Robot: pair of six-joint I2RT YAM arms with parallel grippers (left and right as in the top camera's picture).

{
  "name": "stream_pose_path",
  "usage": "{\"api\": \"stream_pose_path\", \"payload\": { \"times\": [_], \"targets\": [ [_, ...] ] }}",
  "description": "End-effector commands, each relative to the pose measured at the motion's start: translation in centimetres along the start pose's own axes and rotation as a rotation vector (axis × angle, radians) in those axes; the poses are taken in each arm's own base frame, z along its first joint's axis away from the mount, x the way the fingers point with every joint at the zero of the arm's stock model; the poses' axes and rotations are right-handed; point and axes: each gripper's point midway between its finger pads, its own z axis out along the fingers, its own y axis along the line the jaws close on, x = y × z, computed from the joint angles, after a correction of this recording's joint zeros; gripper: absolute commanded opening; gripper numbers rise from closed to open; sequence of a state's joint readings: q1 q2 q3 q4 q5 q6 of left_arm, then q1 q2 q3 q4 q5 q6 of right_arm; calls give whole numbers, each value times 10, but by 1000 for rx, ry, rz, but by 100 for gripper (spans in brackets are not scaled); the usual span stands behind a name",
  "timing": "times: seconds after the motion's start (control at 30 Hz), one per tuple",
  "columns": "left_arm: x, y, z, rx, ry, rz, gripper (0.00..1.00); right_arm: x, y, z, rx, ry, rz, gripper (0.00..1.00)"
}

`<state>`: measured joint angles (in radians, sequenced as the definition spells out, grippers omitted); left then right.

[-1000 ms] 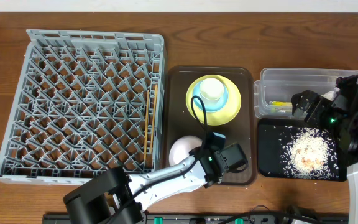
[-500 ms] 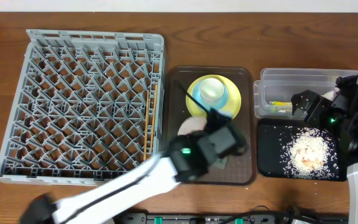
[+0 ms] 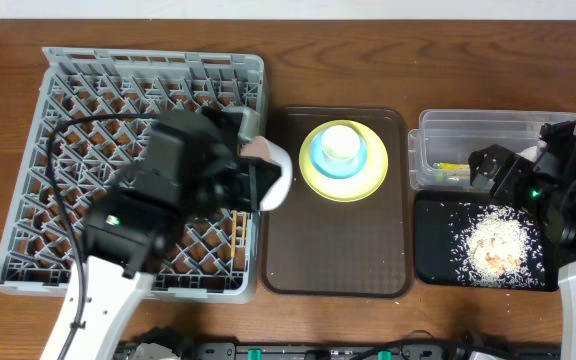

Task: Sort waste into correct bins and load items into the dishwasher
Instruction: 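Lower the white plate upright into the dish rack slots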

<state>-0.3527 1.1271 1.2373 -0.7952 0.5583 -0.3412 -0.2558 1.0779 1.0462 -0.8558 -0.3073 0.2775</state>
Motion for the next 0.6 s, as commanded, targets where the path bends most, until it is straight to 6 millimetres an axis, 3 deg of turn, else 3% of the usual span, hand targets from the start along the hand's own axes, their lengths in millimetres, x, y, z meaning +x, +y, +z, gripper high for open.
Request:
{"api": "stream_pose_path", "payload": {
  "times": [0.0, 0.2, 0.33, 0.57],
  "targets": [
    [1, -19, -19, 314, 71, -11, 8, -4, 2, -4, -8, -12, -6, 99],
    [-8, 7, -29, 494, 97, -125, 8, -4, 2, -4, -8, -12, -6, 99],
    [-1, 35, -15, 484, 155, -213, 8, -4, 2, -4, -8, -12, -6, 99],
    [13, 67, 4, 488, 249, -360, 8, -4, 2, -4, -8, -12, -6, 99]
  ]
}}
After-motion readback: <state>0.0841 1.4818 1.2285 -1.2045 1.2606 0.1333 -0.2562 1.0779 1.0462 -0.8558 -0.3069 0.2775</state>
